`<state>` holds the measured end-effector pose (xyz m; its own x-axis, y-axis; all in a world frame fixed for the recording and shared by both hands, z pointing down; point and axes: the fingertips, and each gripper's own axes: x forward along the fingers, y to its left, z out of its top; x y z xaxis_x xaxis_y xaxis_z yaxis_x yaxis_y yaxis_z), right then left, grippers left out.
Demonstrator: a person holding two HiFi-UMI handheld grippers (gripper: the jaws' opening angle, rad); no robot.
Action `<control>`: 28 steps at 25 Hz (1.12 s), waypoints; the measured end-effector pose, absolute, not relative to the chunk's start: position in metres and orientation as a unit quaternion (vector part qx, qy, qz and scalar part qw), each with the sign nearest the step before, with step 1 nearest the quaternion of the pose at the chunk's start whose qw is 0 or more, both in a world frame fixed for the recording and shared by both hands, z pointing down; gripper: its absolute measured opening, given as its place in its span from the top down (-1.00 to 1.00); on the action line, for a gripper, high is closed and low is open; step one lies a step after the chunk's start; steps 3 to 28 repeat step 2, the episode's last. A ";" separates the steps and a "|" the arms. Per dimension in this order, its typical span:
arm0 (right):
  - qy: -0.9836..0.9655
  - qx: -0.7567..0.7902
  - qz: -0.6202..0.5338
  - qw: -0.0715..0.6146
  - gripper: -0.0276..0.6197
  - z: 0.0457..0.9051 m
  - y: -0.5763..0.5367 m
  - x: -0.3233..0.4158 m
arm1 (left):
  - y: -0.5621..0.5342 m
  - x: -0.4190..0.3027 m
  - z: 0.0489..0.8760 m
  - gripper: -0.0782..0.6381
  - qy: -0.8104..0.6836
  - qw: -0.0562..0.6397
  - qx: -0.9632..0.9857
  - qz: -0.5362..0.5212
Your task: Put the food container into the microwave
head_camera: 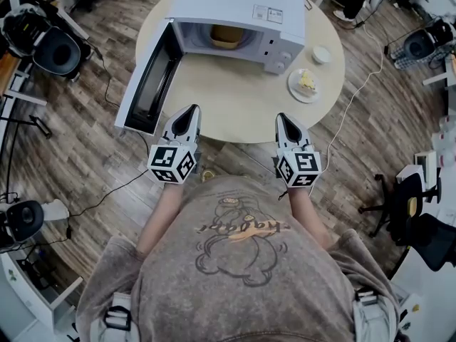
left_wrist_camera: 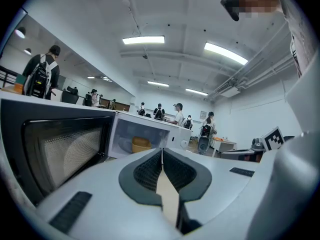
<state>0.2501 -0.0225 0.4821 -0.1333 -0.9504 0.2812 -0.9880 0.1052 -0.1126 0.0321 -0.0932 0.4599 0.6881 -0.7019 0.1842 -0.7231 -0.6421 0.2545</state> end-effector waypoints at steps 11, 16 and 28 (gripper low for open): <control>-0.740 0.654 0.136 0.070 0.91 0.482 -0.021 0.250 | -0.091 0.031 0.460 0.69 -0.394 0.157 0.905 0.034; -0.740 0.654 0.136 0.070 0.91 0.482 -0.021 0.250 | -0.091 0.031 0.460 0.69 -0.394 0.157 0.905 0.034; -0.740 0.654 0.136 0.070 0.91 0.482 -0.021 0.250 | -0.091 0.031 0.460 0.69 -0.394 0.157 0.905 0.034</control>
